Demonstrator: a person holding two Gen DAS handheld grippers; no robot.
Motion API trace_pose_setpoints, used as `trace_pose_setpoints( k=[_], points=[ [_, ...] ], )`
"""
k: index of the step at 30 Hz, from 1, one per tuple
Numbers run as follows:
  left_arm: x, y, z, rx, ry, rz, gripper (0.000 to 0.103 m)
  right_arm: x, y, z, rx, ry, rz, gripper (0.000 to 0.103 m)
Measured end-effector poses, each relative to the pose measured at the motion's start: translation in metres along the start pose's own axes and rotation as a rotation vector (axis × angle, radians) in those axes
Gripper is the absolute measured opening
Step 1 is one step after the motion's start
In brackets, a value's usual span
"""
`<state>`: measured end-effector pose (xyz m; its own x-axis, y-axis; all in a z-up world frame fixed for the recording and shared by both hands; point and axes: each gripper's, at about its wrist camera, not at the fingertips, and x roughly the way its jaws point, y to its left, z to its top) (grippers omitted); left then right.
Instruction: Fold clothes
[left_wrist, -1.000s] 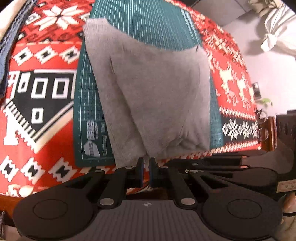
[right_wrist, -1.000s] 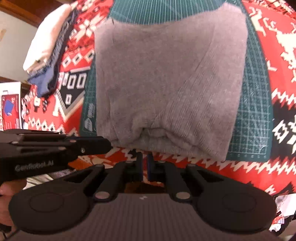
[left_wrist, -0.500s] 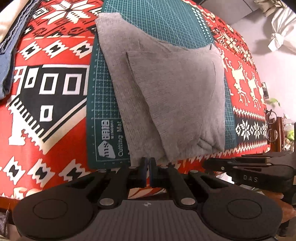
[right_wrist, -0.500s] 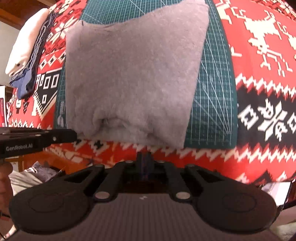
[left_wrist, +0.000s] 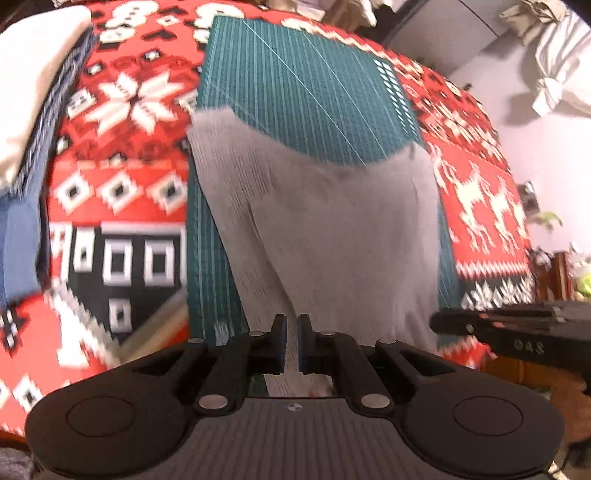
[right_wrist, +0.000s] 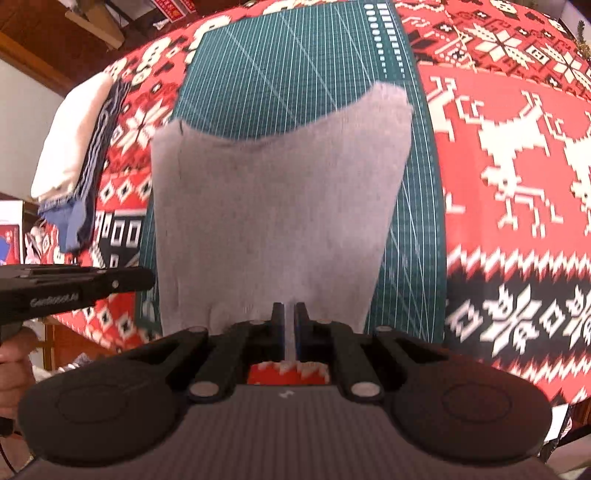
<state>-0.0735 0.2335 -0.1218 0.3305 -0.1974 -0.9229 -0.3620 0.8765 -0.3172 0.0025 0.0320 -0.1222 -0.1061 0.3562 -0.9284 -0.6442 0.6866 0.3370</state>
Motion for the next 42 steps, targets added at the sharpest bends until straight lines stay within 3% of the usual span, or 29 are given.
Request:
trace_pose_setpoints(
  k=[4, 8, 13, 19, 21, 22, 27, 33, 42],
  points=[
    [0.003, 0.004, 0.022, -0.022, -0.036, 0.047, 0.005, 0.001, -0.002, 0.015, 0.016, -0.013, 0.006, 0.007],
    [0.007, 0.004, 0.039, -0.036, -0.070, 0.084, 0.019, 0.001, -0.004, 0.024, 0.024, -0.018, 0.011, 0.007],
    [0.017, -0.001, 0.055, -0.009, -0.079, 0.118, 0.023, 0.000, -0.007, 0.034, 0.025, -0.024, 0.016, 0.007],
    [0.024, 0.002, 0.056, -0.027, -0.051, 0.126, 0.021, 0.004, -0.006, 0.050, 0.028, -0.033, 0.022, 0.007],
    [0.022, 0.002, 0.054, -0.038, -0.053, 0.120, 0.006, 0.005, -0.005, 0.056, 0.025, -0.038, 0.029, 0.007],
    [0.021, 0.001, 0.053, -0.039, -0.056, 0.120, 0.004, 0.006, -0.004, 0.060, 0.023, -0.040, 0.033, 0.007],
    [0.014, -0.004, 0.047, -0.019, -0.077, 0.149, 0.003, 0.016, 0.015, 0.076, -0.014, -0.053, 0.077, 0.004],
    [0.013, 0.003, 0.045, -0.064, -0.075, 0.132, 0.003, 0.046, 0.047, 0.091, -0.058, -0.044, 0.142, 0.003],
    [0.015, 0.009, 0.045, -0.099, -0.083, 0.109, 0.003, 0.079, 0.043, 0.109, -0.044, -0.059, 0.083, 0.003]
  ],
)
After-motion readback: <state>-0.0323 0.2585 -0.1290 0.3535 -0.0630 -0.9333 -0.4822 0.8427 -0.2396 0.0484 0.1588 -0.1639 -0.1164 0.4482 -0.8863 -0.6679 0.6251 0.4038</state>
